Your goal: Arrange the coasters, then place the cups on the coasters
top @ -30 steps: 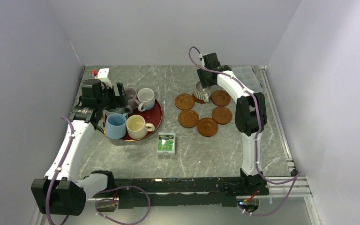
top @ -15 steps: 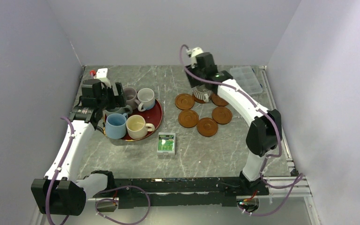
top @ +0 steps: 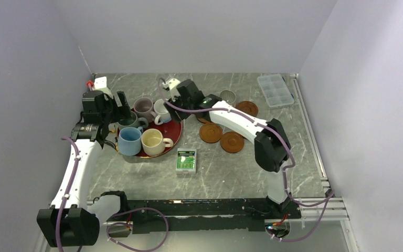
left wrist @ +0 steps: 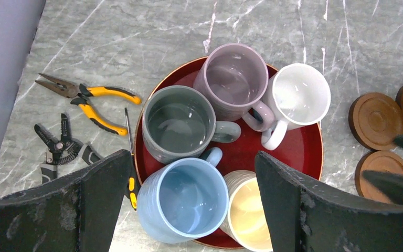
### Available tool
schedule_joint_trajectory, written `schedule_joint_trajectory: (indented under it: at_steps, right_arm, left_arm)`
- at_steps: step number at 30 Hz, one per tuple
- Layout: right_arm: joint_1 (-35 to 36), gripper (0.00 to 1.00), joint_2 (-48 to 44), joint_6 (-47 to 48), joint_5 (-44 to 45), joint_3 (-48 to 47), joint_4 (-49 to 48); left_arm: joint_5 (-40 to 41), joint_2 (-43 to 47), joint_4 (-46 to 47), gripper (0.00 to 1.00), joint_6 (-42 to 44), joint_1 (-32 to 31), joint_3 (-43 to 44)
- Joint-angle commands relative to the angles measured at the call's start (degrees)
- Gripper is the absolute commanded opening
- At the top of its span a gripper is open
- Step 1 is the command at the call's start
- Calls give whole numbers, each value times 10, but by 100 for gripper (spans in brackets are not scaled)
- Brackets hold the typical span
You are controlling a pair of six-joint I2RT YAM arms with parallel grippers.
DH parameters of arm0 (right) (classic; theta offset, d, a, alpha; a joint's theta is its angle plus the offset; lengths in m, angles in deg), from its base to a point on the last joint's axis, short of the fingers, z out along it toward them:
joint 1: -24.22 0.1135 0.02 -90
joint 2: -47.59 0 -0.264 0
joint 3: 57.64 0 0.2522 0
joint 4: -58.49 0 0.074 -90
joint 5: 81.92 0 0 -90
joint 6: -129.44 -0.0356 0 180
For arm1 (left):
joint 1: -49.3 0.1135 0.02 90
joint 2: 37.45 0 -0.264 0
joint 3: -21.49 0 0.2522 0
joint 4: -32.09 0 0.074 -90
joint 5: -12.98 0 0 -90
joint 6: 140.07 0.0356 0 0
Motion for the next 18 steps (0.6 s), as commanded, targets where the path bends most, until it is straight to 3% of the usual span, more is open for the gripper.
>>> schedule_joint_trajectory:
  at_steps: [1,11,18]
  right_arm:
    - [30,62,24,-41,-25,-46,5]
    - [92,59,97,-105,20,-103,24]
    - [125,55,165,-99,117,-179,79]
  left_arm:
    - [10,25,20,94,-7,1,0]
    - [-1,23,17,94,-7,0,4]
    - [-8,19,15,94,-9,0,6]
